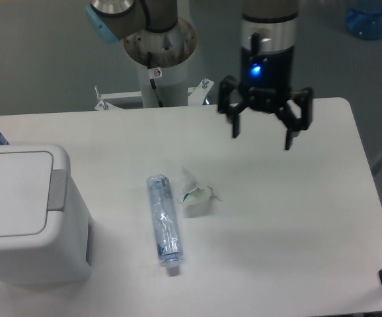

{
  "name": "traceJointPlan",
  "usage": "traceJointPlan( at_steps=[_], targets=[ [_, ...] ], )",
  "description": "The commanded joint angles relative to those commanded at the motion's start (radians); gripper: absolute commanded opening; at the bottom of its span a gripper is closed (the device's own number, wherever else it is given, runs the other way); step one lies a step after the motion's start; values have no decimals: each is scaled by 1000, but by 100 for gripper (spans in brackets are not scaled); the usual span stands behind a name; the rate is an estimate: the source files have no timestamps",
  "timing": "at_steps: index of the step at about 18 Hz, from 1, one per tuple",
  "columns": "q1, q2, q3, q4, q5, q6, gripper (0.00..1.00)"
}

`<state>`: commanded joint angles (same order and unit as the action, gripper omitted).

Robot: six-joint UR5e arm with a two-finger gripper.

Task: Open the trash can
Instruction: 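Move the open gripper across the table toward the white trash bin lid, then lower the gripper onto the edge of the bin's white lid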

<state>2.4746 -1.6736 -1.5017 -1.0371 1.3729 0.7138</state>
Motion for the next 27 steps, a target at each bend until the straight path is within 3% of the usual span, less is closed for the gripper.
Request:
traceJointPlan(
  at_steps=[7, 14, 21, 27],
  targets=[
    [-153, -28, 3, 11, 0, -284, 100],
    [-267, -74, 8, 54, 0, -392, 100],
    [-299, -89, 6, 104, -2, -474, 100],
    [-318, -100, 0, 104, -2, -487, 100]
  ],
)
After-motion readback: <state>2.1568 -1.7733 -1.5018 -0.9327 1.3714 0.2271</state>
